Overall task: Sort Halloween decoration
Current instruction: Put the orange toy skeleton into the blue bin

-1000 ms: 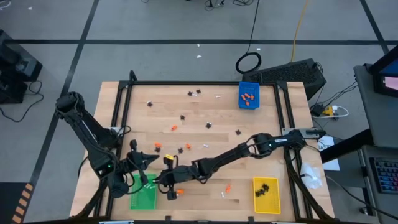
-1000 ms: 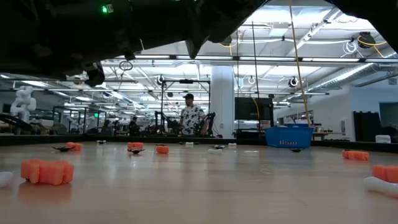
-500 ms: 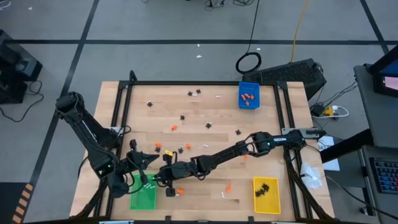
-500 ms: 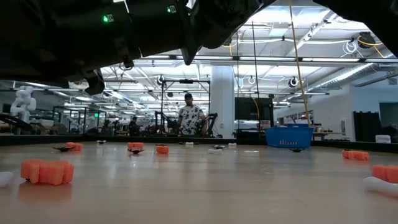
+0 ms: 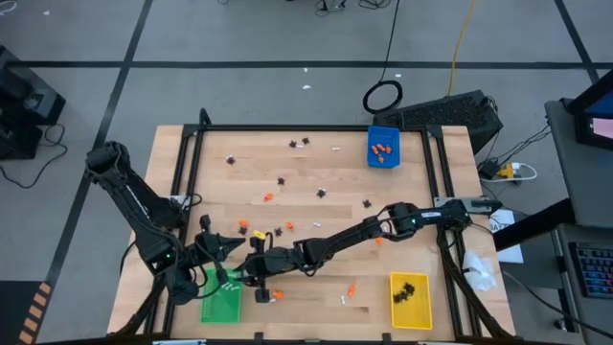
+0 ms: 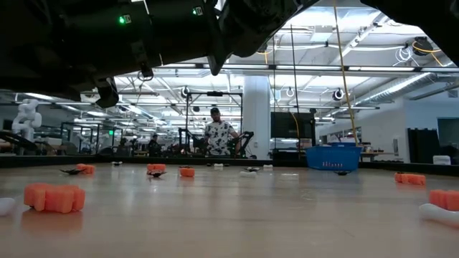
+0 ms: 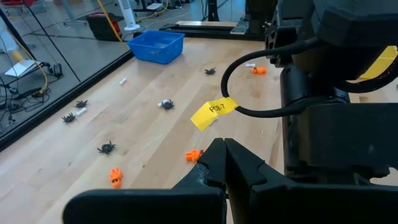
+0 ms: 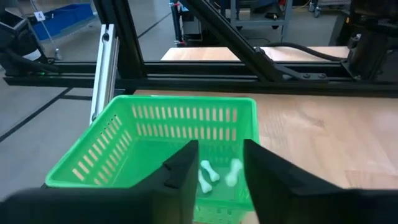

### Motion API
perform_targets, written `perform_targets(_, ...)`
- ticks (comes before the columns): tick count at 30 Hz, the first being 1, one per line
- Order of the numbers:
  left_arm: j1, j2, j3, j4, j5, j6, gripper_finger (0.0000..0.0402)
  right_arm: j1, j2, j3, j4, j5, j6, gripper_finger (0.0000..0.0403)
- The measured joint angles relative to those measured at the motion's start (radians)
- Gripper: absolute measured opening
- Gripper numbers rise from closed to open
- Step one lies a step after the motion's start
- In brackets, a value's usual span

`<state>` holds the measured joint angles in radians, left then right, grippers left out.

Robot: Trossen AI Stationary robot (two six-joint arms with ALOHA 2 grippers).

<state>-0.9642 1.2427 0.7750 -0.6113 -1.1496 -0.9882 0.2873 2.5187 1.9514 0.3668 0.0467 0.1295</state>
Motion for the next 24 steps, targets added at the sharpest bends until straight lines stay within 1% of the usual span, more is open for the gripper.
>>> perform_targets(3, 0.0, 0.0, 0.0, 0.0, 0.0, 0.0, 0.0, -0.001, 0.0, 0.0, -0.002, 0.0, 0.024, 0.0148)
perform_targets(5, 0.0, 0.0, 0.0, 0.0, 0.0, 0.0, 0.0, -0.001, 0.0, 0.0, -0.006, 0.0, 0.027, 0.0162)
perform_targets(9, 0.0, 0.0, 0.0, 0.0, 0.006, 0.0, 0.0, -0.002, -0.005, 0.0, -0.037, 0.001, 0.011, 0.0166)
perform_targets(11, 0.0, 0.0, 0.0, 0.0, 0.021, 0.0, 0.0, -0.002, -0.02, 0.0, -0.087, 0.007, -0.018, 0.0153)
perform_targets(13, 0.0, 0.0, 0.0, 0.0, 0.046, 0.0, 0.0, -0.001, -0.039, 0.0, -0.146, 0.036, -0.047, 0.0128)
perform_targets(17, 0.0, 0.0, 0.0, 0.0, 0.09, 0.006, 0.0, 0.014, -0.059, 0.0, -0.225, 0.082, -0.12, 0.005)
perform_targets(18, 0.0, 0.0, 0.0, 0.0, 0.099, 0.007, 0.0, 0.02, -0.059, 0.0, -0.23, 0.106, -0.137, 0.0028)
perform_targets(19, 0.0, 0.0, 0.0, 0.0, 0.105, 0.007, 0.0, 0.025, -0.059, 0.0, -0.236, 0.131, -0.15, 0.0015)
perform_targets(21, 0.0, 0.0, 0.0, 0.001, 0.13, 0.007, 0.0, 0.032, -0.059, -0.009, -0.232, 0.162, -0.153, 0.0009)
perform_targets(24, 0.0, 0.0, 0.0, 0.003, 0.179, 0.01, 0.0, 0.029, -0.061, -0.085, -0.143, 0.159, -0.121, 0.0003)
